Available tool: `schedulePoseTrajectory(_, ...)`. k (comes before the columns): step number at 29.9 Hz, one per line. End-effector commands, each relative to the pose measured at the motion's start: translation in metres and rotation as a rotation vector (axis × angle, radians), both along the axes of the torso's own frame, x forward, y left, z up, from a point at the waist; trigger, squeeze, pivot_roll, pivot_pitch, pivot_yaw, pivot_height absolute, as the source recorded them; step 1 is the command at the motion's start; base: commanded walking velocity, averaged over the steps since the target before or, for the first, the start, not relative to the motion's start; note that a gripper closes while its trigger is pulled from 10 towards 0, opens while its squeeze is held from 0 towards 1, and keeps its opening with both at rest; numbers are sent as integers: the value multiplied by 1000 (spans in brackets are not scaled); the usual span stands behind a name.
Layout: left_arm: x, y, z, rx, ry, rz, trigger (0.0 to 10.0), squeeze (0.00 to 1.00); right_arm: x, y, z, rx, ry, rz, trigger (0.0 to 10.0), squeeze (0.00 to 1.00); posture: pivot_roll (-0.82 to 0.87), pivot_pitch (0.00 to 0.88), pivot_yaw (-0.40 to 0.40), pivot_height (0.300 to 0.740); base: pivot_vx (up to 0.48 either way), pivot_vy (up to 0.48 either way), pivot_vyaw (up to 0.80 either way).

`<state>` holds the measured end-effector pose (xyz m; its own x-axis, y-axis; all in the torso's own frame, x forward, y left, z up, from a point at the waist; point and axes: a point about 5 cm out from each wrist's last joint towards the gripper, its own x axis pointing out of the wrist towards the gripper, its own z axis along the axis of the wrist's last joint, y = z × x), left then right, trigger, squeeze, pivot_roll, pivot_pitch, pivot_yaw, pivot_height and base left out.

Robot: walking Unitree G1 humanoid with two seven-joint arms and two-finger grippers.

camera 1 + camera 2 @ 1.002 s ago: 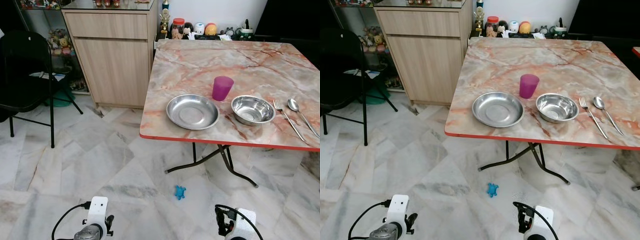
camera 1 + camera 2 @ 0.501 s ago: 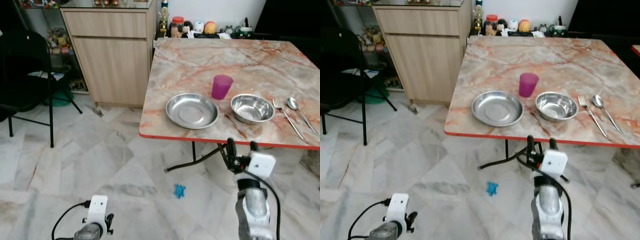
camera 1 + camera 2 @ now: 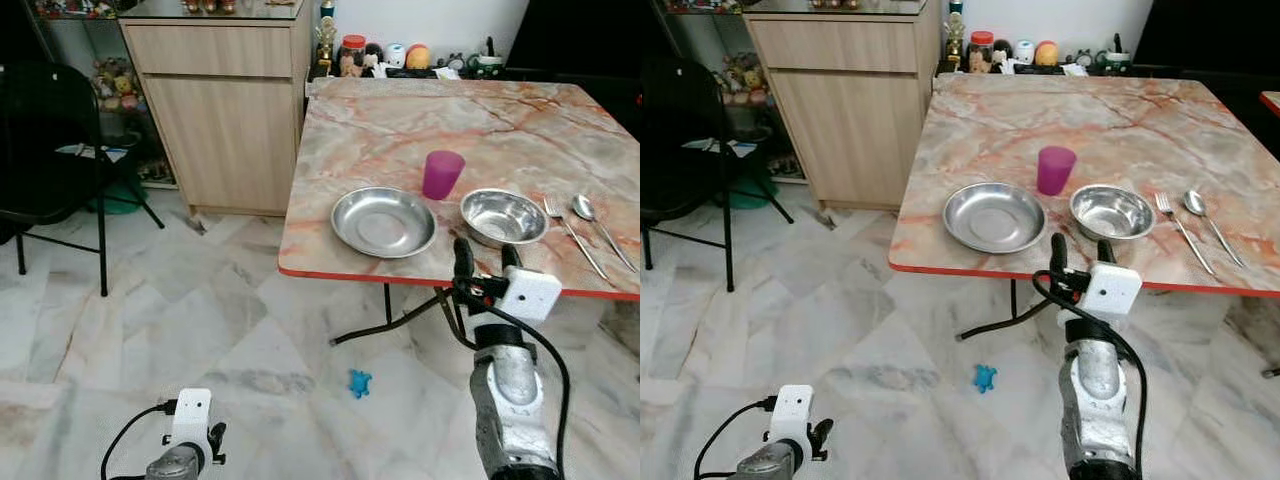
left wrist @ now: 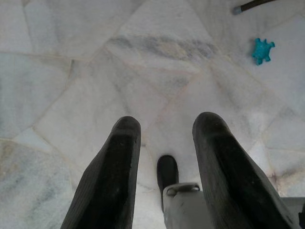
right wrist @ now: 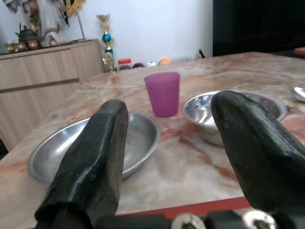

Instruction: Setting the table

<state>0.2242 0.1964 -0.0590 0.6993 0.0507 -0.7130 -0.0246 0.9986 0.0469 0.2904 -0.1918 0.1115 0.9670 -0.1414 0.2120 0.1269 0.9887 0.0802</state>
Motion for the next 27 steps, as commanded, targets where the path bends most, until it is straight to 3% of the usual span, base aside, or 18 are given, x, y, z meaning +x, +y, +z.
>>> schedulePoseTrajectory(1,-3,4,-1,25,8,-8,10000,0,0,2,5,8,-7,5,10000,0,4,0,-30,740,0,0,0)
schedulePoseTrajectory(27,1,0,0,13,-4,-19,10000,0,1,8,9,21,18,27,10000,0,11,0,-29,740,0,0,0)
